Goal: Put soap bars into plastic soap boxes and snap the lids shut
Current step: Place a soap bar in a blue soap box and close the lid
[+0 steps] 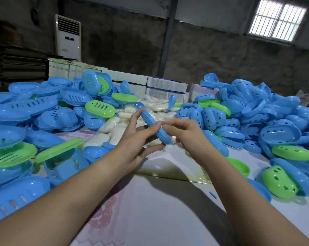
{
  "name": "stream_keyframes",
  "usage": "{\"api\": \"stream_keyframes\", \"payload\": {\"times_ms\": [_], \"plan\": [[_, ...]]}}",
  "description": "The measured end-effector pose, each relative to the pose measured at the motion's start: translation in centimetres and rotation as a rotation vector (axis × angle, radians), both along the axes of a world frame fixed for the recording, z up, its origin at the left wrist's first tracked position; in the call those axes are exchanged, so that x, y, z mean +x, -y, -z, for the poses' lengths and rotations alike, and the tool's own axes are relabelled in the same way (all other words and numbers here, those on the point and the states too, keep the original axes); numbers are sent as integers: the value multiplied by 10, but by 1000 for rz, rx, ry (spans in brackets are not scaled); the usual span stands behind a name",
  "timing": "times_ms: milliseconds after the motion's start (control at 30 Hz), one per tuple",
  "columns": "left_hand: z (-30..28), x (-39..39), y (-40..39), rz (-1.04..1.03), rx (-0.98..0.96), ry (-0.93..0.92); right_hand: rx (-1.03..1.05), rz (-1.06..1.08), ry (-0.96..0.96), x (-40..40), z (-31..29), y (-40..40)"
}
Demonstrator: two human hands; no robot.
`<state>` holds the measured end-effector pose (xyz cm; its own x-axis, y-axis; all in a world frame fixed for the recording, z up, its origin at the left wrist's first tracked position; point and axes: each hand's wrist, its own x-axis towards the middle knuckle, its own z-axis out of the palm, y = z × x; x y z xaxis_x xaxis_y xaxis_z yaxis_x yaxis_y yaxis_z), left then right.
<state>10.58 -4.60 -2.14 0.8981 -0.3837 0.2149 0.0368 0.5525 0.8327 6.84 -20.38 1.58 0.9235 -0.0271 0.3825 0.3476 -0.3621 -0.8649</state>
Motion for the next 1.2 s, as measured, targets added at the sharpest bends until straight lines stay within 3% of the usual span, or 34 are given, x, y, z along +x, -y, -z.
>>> {"api": "stream_keyframes", "payload": {"times_ms": [200, 333, 467, 533, 600, 700, 967, 1100, 1200], "plan": [[1, 6, -1, 39, -42, 2, -27, -17, 44, -2, -1, 0], [2, 5, 2, 74, -47, -43, -3, 268, 147, 4, -4, 14], [2, 1, 4, 111, -30, -47, -400, 667, 108, 13, -4, 51], [2, -1, 5, 123, -3, -41, -662, 790, -70, 16, 3, 72], [2, -4, 7, 114, 17, -53, -790, 833, -261, 15, 17, 87], [2, -6, 9, 87, 32, -81, -753, 777, -436, 15, 29, 99], [5, -2, 6, 97, -20, -125, -629, 669, -429, 13, 21, 110], [7, -1, 6, 105, -41, -114, -440, 684, -342, 11, 19, 105], [6, -3, 7, 92, -36, -89, -357, 749, -174, 6, 15, 92]]}}
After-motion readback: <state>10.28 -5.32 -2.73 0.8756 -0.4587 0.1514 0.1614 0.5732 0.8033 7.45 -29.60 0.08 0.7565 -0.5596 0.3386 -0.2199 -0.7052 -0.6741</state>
